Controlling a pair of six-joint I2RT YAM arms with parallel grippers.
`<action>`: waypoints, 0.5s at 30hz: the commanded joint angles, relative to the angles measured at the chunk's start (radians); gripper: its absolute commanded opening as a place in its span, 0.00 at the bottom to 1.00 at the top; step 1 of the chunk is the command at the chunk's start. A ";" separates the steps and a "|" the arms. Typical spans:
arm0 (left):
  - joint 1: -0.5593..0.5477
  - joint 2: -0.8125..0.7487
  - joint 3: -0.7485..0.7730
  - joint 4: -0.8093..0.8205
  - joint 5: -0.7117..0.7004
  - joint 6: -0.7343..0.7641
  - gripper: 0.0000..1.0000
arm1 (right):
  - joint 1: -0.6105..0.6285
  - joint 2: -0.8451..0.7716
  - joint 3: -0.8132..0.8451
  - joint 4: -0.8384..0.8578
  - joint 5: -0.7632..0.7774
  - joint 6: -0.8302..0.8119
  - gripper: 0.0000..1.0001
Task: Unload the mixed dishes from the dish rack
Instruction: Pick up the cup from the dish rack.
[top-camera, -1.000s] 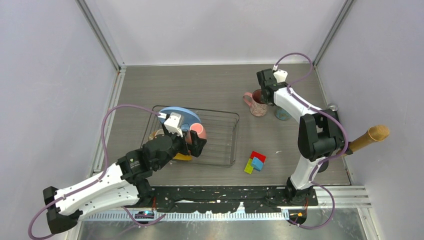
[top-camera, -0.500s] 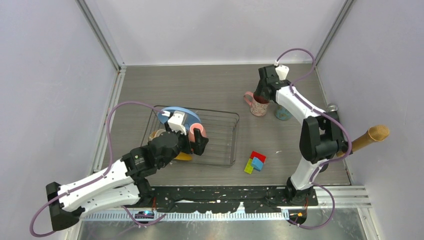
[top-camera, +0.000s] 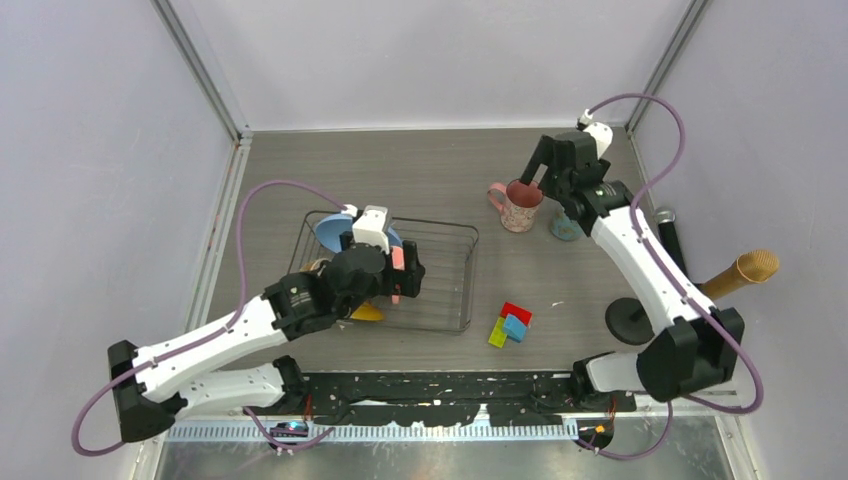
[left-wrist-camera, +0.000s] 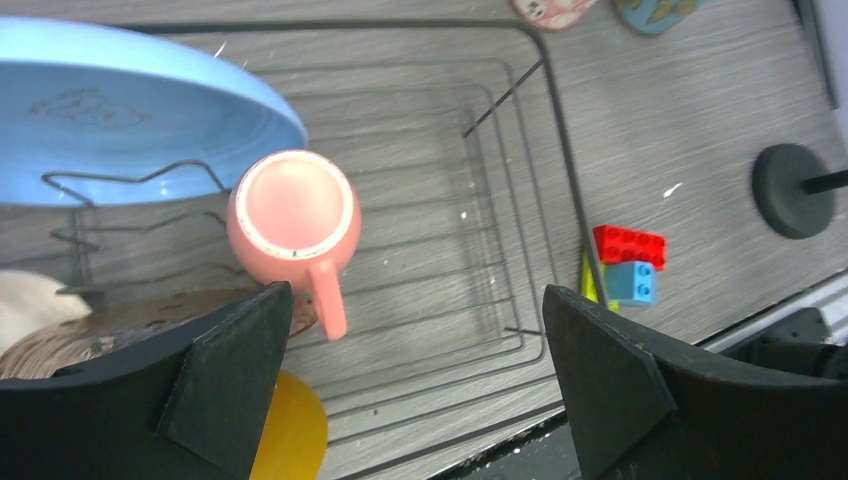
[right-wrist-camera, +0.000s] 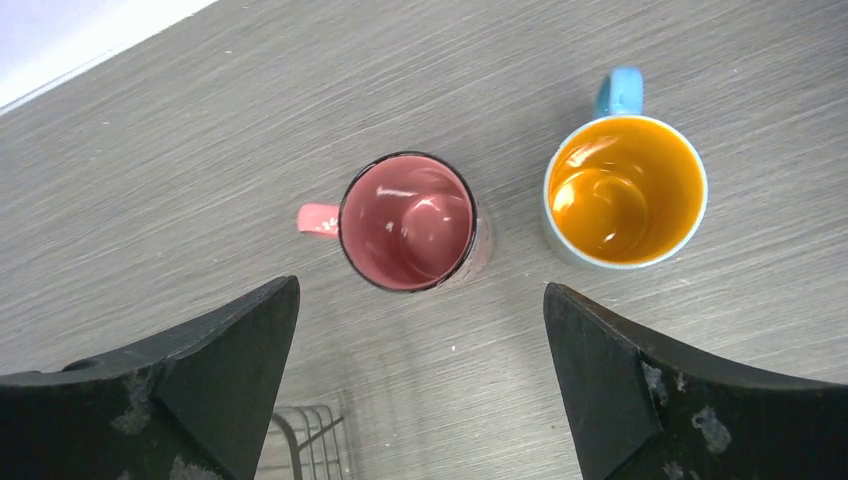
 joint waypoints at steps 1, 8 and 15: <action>-0.002 0.071 0.073 -0.145 -0.060 -0.062 1.00 | -0.005 -0.128 -0.087 0.037 -0.083 0.005 0.99; -0.001 0.192 0.136 -0.228 -0.134 -0.090 0.89 | -0.005 -0.310 -0.230 0.037 -0.104 0.039 0.99; 0.002 0.276 0.158 -0.225 -0.156 -0.098 0.76 | -0.005 -0.429 -0.304 0.016 -0.102 0.052 0.99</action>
